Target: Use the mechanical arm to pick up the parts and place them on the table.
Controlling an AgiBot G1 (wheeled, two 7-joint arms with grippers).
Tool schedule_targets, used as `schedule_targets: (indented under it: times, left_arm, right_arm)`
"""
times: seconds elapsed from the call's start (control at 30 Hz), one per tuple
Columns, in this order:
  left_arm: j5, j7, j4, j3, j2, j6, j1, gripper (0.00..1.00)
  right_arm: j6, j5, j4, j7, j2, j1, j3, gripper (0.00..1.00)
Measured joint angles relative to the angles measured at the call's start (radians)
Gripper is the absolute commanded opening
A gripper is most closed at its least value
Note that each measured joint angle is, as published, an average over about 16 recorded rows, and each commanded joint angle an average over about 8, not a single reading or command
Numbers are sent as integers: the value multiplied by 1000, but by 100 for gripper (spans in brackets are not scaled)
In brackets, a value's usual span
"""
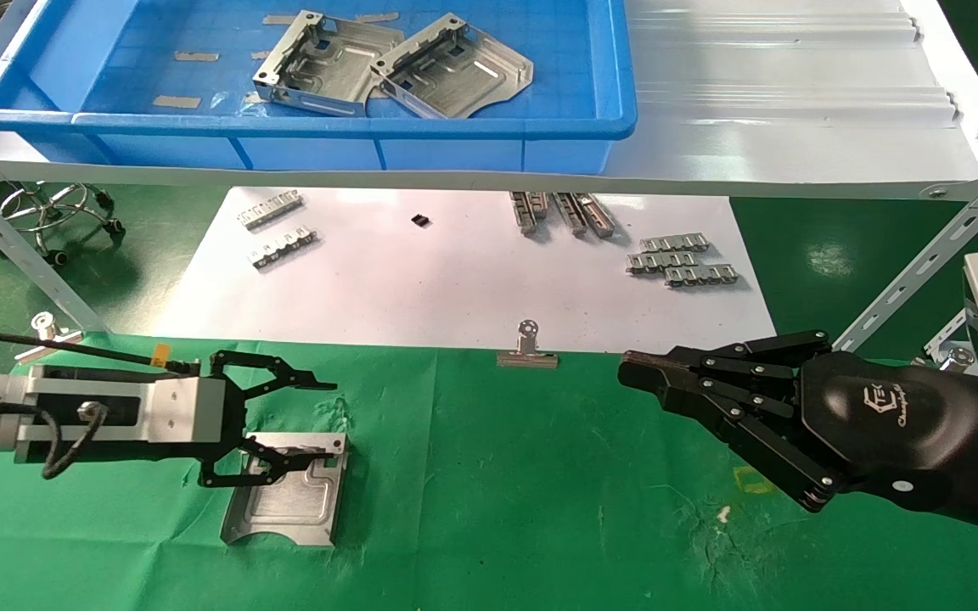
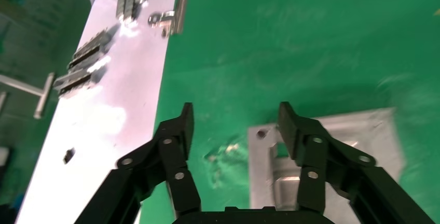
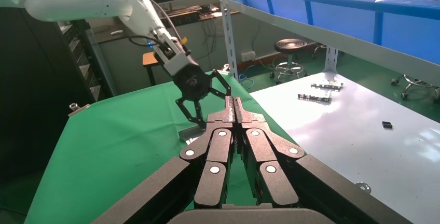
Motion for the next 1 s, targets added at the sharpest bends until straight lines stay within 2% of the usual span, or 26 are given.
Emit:
schedule_targets:
  times: [0.03, 0.27, 0.3, 1.0]
  left_arm:
    - [-3, -11, -3, -2, -3, 7, -1, 100]
    - [-26, -108, -62, -32, -29, 31, 18, 100]
    - [-30, -123, -76, -39, -33, 31, 25, 100]
    - [-160, -471, -460, -239, -143, 1, 229, 100]
  right_arm:
    - [0, 0, 0, 0, 0, 0, 0, 3]
    - [0, 0, 0, 0, 0, 0, 0, 91]
    - [0, 0, 0, 0, 0, 0, 0, 100]
    - [0, 0, 0, 0, 0, 0, 0, 100]
